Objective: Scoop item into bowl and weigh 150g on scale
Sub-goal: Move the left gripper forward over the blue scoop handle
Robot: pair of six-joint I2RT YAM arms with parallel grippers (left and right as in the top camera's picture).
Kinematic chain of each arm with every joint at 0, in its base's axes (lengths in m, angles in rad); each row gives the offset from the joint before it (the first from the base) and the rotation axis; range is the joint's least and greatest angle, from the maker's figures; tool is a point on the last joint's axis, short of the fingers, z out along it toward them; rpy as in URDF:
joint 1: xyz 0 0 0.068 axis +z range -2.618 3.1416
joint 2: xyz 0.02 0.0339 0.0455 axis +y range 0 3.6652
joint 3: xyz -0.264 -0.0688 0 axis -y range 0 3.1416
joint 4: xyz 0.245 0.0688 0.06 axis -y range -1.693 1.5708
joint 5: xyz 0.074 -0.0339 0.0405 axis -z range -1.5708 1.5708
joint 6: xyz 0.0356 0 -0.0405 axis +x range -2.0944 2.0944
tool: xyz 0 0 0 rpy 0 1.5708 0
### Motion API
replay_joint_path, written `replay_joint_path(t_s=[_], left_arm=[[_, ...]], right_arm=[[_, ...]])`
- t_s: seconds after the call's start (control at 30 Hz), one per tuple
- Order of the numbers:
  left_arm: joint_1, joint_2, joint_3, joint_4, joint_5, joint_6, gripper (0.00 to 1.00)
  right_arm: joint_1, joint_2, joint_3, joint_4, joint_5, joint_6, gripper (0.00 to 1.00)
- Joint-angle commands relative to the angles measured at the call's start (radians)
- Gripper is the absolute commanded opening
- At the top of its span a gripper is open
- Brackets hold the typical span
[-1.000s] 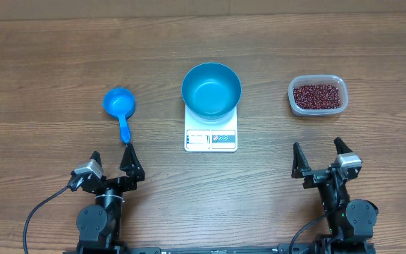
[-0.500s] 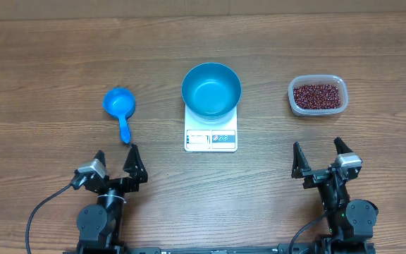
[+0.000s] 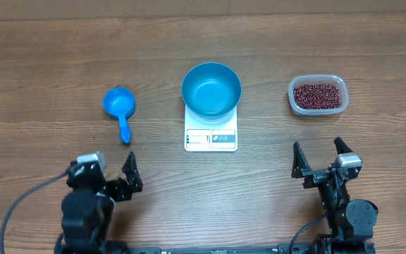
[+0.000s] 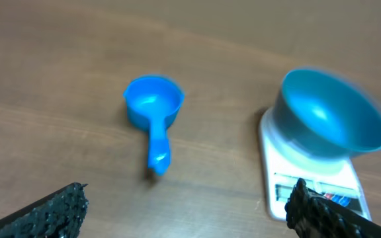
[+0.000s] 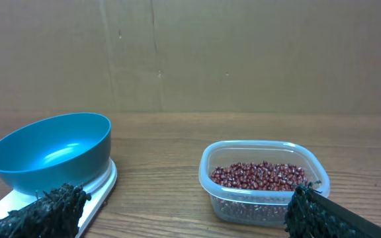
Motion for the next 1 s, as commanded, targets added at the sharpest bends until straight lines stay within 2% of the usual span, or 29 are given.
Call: replay_joint_path(t_s=[0.0,0.3,0.6,0.77,0.83,0.9,0.97], left_arm=[[0.005,0.16,0.123,-0.053,-0.056,0.041,1.0],[0.005,0.589,0.504,-0.349,-0.162,0.044,1.0],[0.005,0.712,0.52,-0.349,-0.069,0.043,1.0],[0.005,0.753,0.52,-0.321,-0.069,0.017,1.0],[0.005,0.769,0.52,-0.325,-0.098,0.002,1.0],[0.005,0.803,0.52,-0.31,-0.189,-0.087,1.0],[0.005,0.851,0.52,-0.282,-0.194,-0.09,1.0]], right_arm=[[-0.002,-0.011,-0.01,0.003,0.013,0.003,1.0],[-0.002,-0.011,-0.01,0.003,0.013,0.003,1.0],[-0.002,-0.011,-0.01,0.003,0.013,0.003,1.0],[-0.002,-0.011,-0.01,0.003,0.013,0.003,1.0],[-0.002,-0.011,-0.01,0.003,0.013,0.003,1.0],[-0.002,-0.011,-0.01,0.003,0.013,0.003,1.0],[-0.002,-0.011,-0.01,0.003,0.013,0.003,1.0]])
